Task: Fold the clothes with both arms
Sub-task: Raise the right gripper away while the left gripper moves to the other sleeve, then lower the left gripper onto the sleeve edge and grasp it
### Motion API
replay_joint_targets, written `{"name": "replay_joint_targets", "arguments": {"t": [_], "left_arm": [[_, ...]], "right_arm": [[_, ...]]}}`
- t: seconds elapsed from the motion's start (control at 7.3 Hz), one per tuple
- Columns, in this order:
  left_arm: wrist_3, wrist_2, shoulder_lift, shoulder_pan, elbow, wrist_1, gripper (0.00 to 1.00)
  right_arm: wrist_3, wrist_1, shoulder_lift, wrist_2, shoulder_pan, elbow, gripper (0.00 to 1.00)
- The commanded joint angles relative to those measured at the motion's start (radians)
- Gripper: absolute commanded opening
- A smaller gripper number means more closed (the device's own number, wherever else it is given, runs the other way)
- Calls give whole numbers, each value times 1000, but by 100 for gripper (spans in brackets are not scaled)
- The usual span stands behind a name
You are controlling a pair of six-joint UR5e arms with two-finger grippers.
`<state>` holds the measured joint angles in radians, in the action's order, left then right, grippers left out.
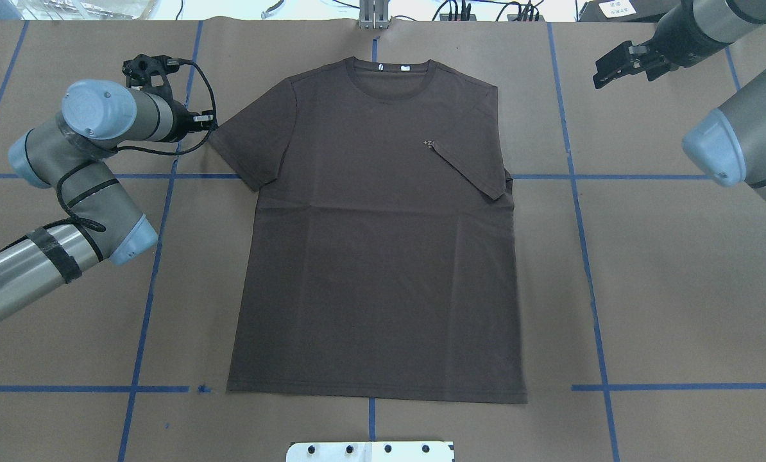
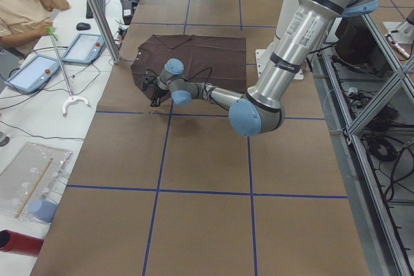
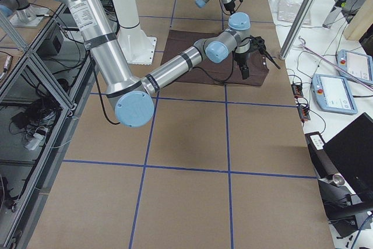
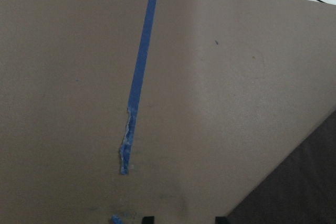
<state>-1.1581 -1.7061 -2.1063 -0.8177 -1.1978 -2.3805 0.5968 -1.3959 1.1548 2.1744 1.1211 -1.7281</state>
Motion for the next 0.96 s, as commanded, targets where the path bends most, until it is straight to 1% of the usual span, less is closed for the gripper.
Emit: {"name": "replay_joint_targets", "arguments": {"t": [0.0,0.27,0.82], "left_arm": [[3,0,-4,15,3,-2,49],[5,0,-4,17,4,-2,46],[6,0,-8,17,17,-2,46]], "right_arm": [[-2,0,3,-4,0,1,100],[-2,0,3,-4,0,-1,100],[-2,0,6,-12,0,1,100]]}}
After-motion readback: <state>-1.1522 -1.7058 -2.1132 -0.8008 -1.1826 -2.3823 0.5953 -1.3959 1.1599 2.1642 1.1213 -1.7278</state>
